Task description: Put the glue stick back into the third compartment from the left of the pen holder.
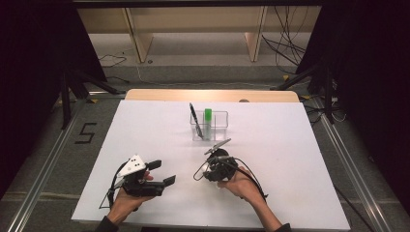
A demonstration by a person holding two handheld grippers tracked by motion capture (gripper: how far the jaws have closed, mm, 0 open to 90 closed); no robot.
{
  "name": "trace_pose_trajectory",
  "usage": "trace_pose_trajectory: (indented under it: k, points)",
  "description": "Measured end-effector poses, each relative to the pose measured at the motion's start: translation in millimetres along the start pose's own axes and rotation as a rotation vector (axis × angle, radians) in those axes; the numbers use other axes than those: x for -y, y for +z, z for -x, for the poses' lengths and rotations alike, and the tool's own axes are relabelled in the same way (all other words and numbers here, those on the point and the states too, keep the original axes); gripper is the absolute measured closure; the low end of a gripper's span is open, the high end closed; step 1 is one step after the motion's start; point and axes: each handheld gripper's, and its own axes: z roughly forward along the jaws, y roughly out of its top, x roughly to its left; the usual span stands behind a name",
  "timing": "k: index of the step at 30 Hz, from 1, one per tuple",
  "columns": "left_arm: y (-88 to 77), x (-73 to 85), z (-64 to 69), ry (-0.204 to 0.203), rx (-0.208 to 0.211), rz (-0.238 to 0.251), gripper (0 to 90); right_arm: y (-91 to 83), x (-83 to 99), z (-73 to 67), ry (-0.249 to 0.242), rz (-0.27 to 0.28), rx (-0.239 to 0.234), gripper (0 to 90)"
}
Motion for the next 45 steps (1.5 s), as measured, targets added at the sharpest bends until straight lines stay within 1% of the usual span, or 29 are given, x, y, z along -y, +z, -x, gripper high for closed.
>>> trace_pose_trajectory:
  k: [3, 4, 5, 8, 11, 16, 19, 25, 27, 31, 34, 37, 45]
  points:
    - [0.1, -0.1, 0.0, 0.000, -0.002, -0.001, 16.1, -7.8, -0.1, 5.6, 0.026, 0.054, -0.023, 67.9]
    - [0.0, -0.1, 0.0, -0.001, -0.002, 0.000, 16.1, -10.2, -0.2, 7.8, 0.028, 0.079, -0.033, 67.9]
    - [-0.2, -0.2, -0.1, -0.003, -0.003, 0.002, 16.1, -12.8, -0.6, 9.6, 0.043, 0.102, -0.047, 68.0]
    - [-0.8, -0.2, -0.7, -0.007, -0.005, 0.005, 16.1, -19.7, -2.6, 13.9, 0.064, 0.168, -0.071, 68.0]
    - [-0.6, -0.3, -1.3, -0.011, -0.006, 0.007, 16.1, -25.6, -5.3, 14.7, 0.064, 0.234, -0.086, 68.1]
    - [-0.8, -0.2, -1.4, -0.010, -0.006, 0.007, 16.1, -31.8, -8.2, 14.8, 0.067, 0.311, -0.077, 68.1]
    - [-1.2, -0.3, -1.7, -0.010, -0.007, 0.008, 16.1, -35.4, -10.1, 16.5, 0.071, 0.334, -0.063, 68.1]
    - [-1.3, -0.4, -1.7, -0.011, -0.010, 0.011, 16.1, -43.5, -14.9, 17.2, 0.055, 0.383, -0.036, 68.0]
    - [-1.4, -0.4, -1.9, -0.012, -0.011, 0.011, 16.1, -45.5, -16.4, 18.4, 0.059, 0.395, -0.025, 68.0]
    - [-1.8, -0.6, -2.4, -0.022, -0.010, 0.019, 16.1, -47.7, -19.0, 22.8, 0.059, 0.421, -0.014, 68.0]
    - [-2.5, -0.8, -3.1, -0.022, -0.005, 0.021, 16.1, -49.1, -20.8, 25.8, 0.060, 0.434, -0.001, 67.9]
    - [-3.0, -0.9, -3.6, -0.036, 0.001, 0.036, 16.0, -52.5, -22.5, 29.2, 0.061, 0.457, 0.012, 67.9]
    - [-3.7, -1.3, -3.6, -0.034, 0.001, 0.044, 15.6, -61.6, -28.2, 38.8, 0.073, 0.491, 0.037, 67.9]
